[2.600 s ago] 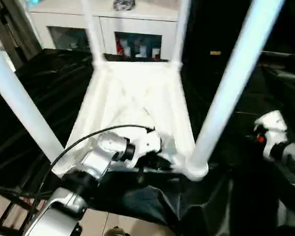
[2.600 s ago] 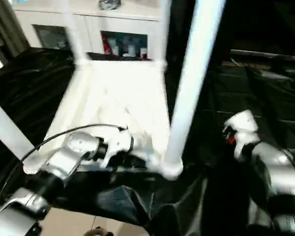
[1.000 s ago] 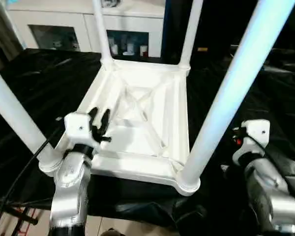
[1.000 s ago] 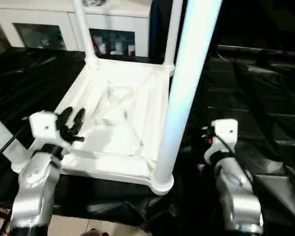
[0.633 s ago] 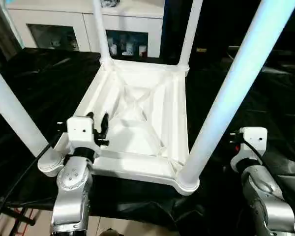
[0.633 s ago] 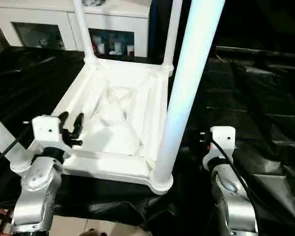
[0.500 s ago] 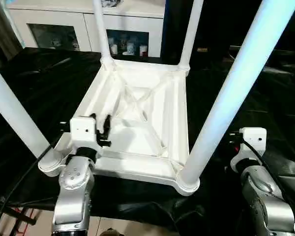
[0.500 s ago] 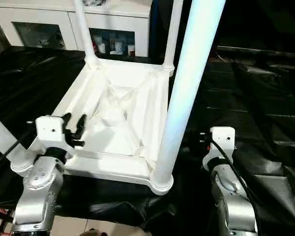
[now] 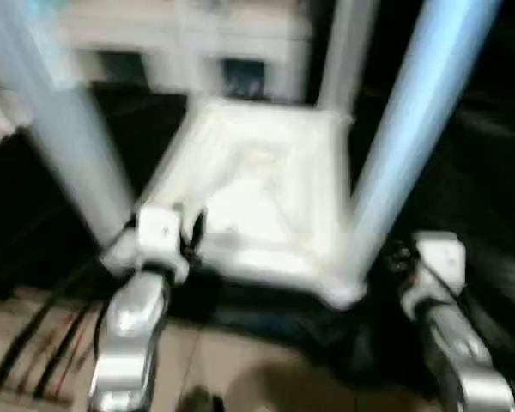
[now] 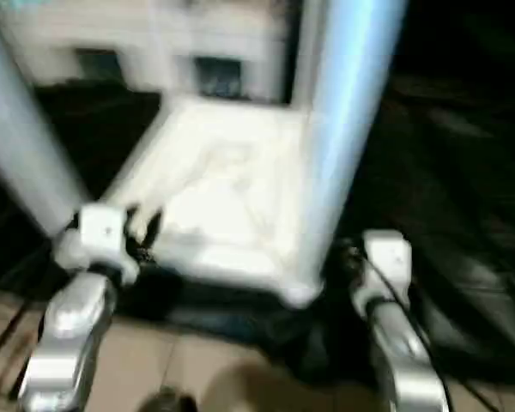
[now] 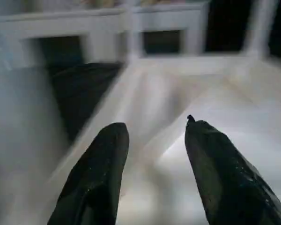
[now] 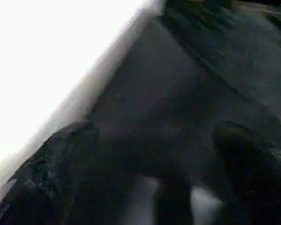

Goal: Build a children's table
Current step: Rotate leg to tighten

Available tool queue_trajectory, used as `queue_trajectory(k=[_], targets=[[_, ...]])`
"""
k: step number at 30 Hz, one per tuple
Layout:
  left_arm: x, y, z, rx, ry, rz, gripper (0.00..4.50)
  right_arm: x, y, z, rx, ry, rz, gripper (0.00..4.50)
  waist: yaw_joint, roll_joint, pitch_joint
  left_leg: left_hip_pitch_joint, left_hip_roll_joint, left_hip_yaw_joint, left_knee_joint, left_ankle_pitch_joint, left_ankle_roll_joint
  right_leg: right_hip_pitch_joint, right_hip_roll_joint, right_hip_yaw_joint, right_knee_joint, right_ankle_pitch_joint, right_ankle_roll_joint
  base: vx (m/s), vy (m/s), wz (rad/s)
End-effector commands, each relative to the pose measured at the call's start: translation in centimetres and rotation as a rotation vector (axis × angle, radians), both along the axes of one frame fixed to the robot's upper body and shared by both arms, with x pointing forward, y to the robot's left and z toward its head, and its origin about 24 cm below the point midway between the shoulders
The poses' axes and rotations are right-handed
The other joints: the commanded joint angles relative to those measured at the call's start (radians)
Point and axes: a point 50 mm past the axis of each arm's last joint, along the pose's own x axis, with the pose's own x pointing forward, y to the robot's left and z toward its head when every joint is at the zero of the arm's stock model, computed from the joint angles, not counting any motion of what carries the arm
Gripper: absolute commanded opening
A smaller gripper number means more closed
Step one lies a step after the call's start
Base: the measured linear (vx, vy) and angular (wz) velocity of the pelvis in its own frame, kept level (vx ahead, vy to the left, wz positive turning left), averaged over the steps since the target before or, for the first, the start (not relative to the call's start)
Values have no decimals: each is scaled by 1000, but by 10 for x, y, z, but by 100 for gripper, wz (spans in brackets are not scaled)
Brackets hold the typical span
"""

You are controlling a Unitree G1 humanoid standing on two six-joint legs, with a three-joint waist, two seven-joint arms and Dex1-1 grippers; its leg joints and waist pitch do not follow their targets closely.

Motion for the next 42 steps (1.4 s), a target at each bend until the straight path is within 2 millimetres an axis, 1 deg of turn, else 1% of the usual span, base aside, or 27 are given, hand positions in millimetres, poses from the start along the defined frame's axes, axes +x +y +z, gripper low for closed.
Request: queue_trajectory(k=[1, 2, 3, 4, 5, 6, 7, 8, 9, 10, 11, 12, 13, 14, 15, 16, 18, 22, 23, 26, 28, 30, 32, 33, 35, 38, 42], targets=[[4, -6, 9, 17, -41, -50, 233, -6, -2, -5, 4, 31, -3, 450, 17, -28, 11, 29, -35, -100, 0, -98, -29, 19, -103, 155, -330, -654, -6, -83, 16, 23], [1, -8, 9, 22, -46, -78, 233, -8, -6, -8, 3, 50, -24, 450, 24, -12, -6, 87, -12, -100, -39, -150, -47, 0, -99, 152, -319, -567, -30, -118, 15, 34], [-1, -8, 10, 30, -50, -101, 233, -9, -9, -9, -6, 60, -39, 450, 10, -6, -11, 139, 24, -95, -125, -264, -58, -10, -47, 98, -280, -288, -89, -118, 15, 34], [-2, -8, 9, 29, -45, -108, 233, -10, -10, -10, -9, 62, -42, 450, 2, 4, -31, 142, 37, -100, -160, -295, -57, 4, -40, 78, -263, -156, -106, -123, 36, 28], [-6, -7, 7, 22, -23, -140, 233, -12, -14, -11, -19, 68, -48, 450, -14, 16, -44, 136, 54, -108, -194, -288, -41, 28, -54, 59, -257, 56, -119, -60, 79, -1], [-14, -6, 4, 1, 5, -181, 251, -15, -19, -12, -29, 73, -45, 450, -13, 21, -49, 135, 58, -112, -206, -280, -29, 35, -61, 51, -262, 119, -117, -60, 79, -1], [-25, -3, 1, -18, 25, -210, 262, -20, -23, -11, -9, 68, -14, 450, -29, 13, -47, 109, 49, -103, -226, -275, -24, 57, -75, 41, -278, 219, -99, -22, 100, -12], [-25, -3, 1, -18, 25, -210, 262, -20, -23, -11, -9, 68, -14, 450, -30, 17, -47, 112, 48, -101, -228, -280, -25, 55, -78, 42, -283, 234, -93, 3, 98, -9], [-29, -1, 0, -20, 28, -213, 267, -21, -24, -11, 7, 63, 7, 450, -41, 14, -45, 116, 43, -93, -230, -297, -27, 51, -80, 46, -296, 237, -83, 3, 98, -9], [-41, 8, -1, 5, 26, -159, 273, -26, -29, -8, 41, 61, 67, 450, -46, 5, -44, 113, 41, -90, -231, -300, -22, 56, -83, 47, -300, 240, -82, 11, 81, -4], [-41, 9, -1, 3, 26, -154, 286, -26, -29, -8, 43, 63, 73, 450, -53, 5, -41, 105, 41, -88, -232, -275, -8, 64, -90, 48, -306, 251, -73, 24, 65, -8], [-46, 12, -1, -7, 26, -127, 286, -28, -31, -8, 56, 69, 111, 450, -57, -3, -39, 105, 38, -81, -232, -261, 0, 63, -87, 48, -312, 253, -68, 24, 65, -8], [-50, 17, -2, -17, 29, -88, 304, -31, -33, -7, 65, 79, 158, 450, -64, -1, -45, 103, 37, -78, -230, -202, 14, 68, -90, 43, -311, 300, -63, 0, 0, 0], [-54, 31, -4, -12, 41, 53, 309, -39, -42, -5, 46, 112, 271, 450, -71, -10, -39, 104, 38, -75, -231, -206, 19, 63, -88, 44, -316, 300, -65, 0, 0, 0], [-54, 31, -4, -12, 41, 53, 316, -39, -42, -5, 46, 112, 271, 450, -75, -8, -34, 103, 43, -78, -233, -229, 26, 71, -92, 42, -320, 290, -69, 0, 0, 0], [-54, 47, -4, -4, 37, 202, 325, -48, -52, 3, 36, 144, 387, 450, -78, -11, -34, 108, 40, -72, -230, -251, 34, 69, -90, 43, -327, 271, -75, 0, 0, 0], [-50, 52, -3, -14, 21, 250, 343, -52, -52, 8, 55, 150, 456, 450, -75, -15, -29, 108, 36, -68, -228, -253, 48, 65, -93, 48, -336, 232, -72, 0, 0, 0], [-37, 59, 5, 18, 0, 277, 367, -63, -32, 21, 132, 184, 723, 450, -73, -13, -21, 110, 41, -73, -237, -277, 36, 57, -95, 49, -345, 116, -82, 0, 0, 0], [-31, 57, 7, 33, -1, 269, 379, -65, -22, 24, 146, 195, 814, 450, -72, -25, -16, 113, 42, -74, -239, -305, 32, 57, -92, 49, -349, 76, -71, 0, 0, 0], [-21, 53, 10, 58, 1, 281, 389, -65, -8, 25, 183, 208, 935, 450, -71, -22, -13, 118, 41, -74, -244, -324, 14, 53, -103, 51, -356, -16, -79, 0, 0, 0], [-7, 47, 13, 68, -9, 287, 421, -55, 11, 20, 212, 195, 1006, 450, -75, -32, -14, 115, 39, -73, -247, -316, 2, 55, -102, 47, -355, -29, -88, 0, 0, 0], [-5, 46, 14, 78, -12, 287, 433, -52, 15, 18, 212, 188, 1012, 450, -76, -35, -20, 119, 41, -70, -244, -282, -3, 52, -103, 47, -352, 15, -99, 0, 0, 0], [2, 44, 15, 74, -13, 316, 445, -43, 23, 16, 230, 167, 1005, 450, -78, -46, -26, 116, 41, -66, -242, -234, 5, 57, -101, 44, -343, 103, -109, 0, 0, 0], [4, 44, 15, 73, -14, 321, 445, -41, 23, 15, 225, 158, 992, 450, -76, -43, -30, 118, 40, -65, -238, -199, 11, 57, -99, 43, -335, 173, -119, 0, 0, 0], [15, 46, 16, 72, -12, 343, 445, -24, 22, 14, 201, 92, 873, 450, -75, -48, -36, 117, 38, -61, -229, -124, 31, 57, -97, 40, -323, 313, -128, 0, 0, 0], [19, 48, 17, 73, -15, 354, 445, -17, 20, 14, 204, 66, 806, 450, -74, -53, -36, 118, 37, -59, -229, -125, 29, 61, -99, 39, -321, 327, -136, 0, 0, 0], [25, 47, 16, 68, -7, 333, 445, -6, 12, 14, 169, 28, 688, 450, -69, -47, -35, 120, 39, -57, -233, -155, 14, 59, -99, 41, -323, 298, -132, 0, 0, 0]])
